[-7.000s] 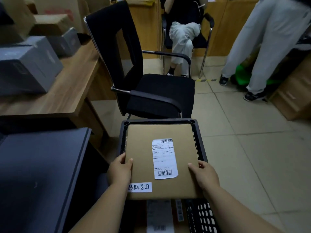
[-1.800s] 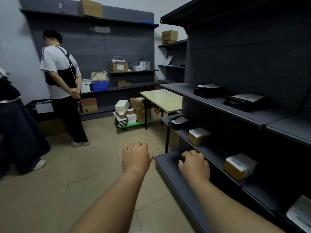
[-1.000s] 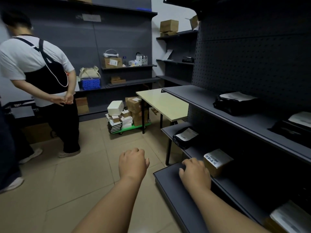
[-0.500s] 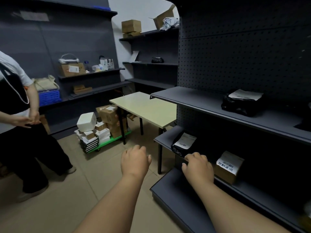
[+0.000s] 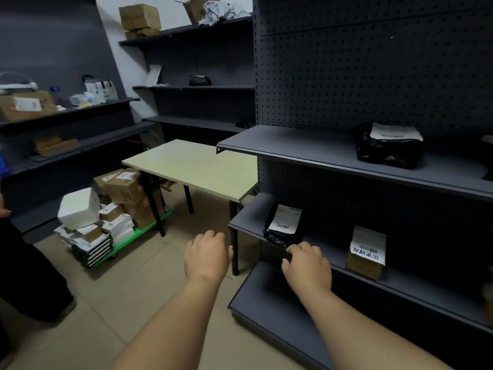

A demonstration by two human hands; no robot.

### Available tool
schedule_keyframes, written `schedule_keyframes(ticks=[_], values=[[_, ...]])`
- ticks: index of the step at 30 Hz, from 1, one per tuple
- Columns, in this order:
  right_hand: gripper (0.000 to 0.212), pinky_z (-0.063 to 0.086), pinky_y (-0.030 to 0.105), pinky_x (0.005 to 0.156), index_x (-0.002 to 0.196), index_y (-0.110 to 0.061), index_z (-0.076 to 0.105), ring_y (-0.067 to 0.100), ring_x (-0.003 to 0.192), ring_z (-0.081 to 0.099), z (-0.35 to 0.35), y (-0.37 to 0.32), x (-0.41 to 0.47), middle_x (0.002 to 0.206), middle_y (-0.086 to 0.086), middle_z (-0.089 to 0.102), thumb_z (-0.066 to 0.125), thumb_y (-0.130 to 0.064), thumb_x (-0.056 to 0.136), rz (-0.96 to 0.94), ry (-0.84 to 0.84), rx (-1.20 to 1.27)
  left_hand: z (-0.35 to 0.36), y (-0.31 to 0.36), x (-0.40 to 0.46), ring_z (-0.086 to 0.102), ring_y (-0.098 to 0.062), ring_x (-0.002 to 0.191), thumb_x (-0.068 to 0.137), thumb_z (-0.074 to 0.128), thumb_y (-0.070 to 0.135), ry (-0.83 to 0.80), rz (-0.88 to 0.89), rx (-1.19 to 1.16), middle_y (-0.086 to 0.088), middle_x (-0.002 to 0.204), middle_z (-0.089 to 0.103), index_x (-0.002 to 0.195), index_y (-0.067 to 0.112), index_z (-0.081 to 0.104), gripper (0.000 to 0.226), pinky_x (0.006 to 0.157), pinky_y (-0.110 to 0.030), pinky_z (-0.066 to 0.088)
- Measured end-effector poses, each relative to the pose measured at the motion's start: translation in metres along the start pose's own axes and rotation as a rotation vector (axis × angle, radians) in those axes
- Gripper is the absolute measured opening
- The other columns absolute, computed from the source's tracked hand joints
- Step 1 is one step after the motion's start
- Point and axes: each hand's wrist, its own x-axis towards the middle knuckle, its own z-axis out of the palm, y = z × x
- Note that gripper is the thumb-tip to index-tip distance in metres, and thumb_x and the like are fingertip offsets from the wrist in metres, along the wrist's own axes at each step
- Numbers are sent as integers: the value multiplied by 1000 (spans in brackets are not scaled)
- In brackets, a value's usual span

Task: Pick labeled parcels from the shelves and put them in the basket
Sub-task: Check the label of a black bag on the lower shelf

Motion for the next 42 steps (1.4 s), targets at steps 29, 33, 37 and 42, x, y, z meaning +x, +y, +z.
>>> schedule_keyframes(ticks=[29, 33, 37, 42], values=[[35, 44, 32, 81, 121, -24, 59, 23, 110, 50, 86, 27, 212, 120, 2, 57, 52, -35, 89, 440, -11, -21, 158, 58, 241, 60, -25, 96, 92, 49, 40, -254, 195, -333, -5, 107, 63, 105, 16, 61, 30, 72, -31, 43], [38, 45, 29, 80, 125, -20, 58, 26, 112, 52, 105, 38, 216, 126, 7, 56, 55, -32, 89, 641, -26, 247, 189, 70, 246, 57, -27, 112, 93, 54, 36, -465, 11, -653, -9, 122, 63, 124, 10, 58, 41, 79, -28, 42], [38, 45, 29, 80, 121, -5, 59, 29, 109, 58, 123, 48, 225, 122, 13, 62, 56, -27, 90, 892, -41, 628, 224, 81, 248, 58, -31, 100, 92, 56, 35, -645, -255, -970, -12, 104, 65, 105, 5, 64, 33, 85, -36, 47], [35, 46, 23, 46, 113, 2, 60, 22, 68, 57, 144, 56, 232, 82, 12, 62, 57, -25, 91, 1169, 29, 1134, 253, 90, 252, 50, -27, 76, 91, 58, 33, -756, -493, -1235, -6, 68, 51, 64, 14, 50, 34, 73, -37, 42]])
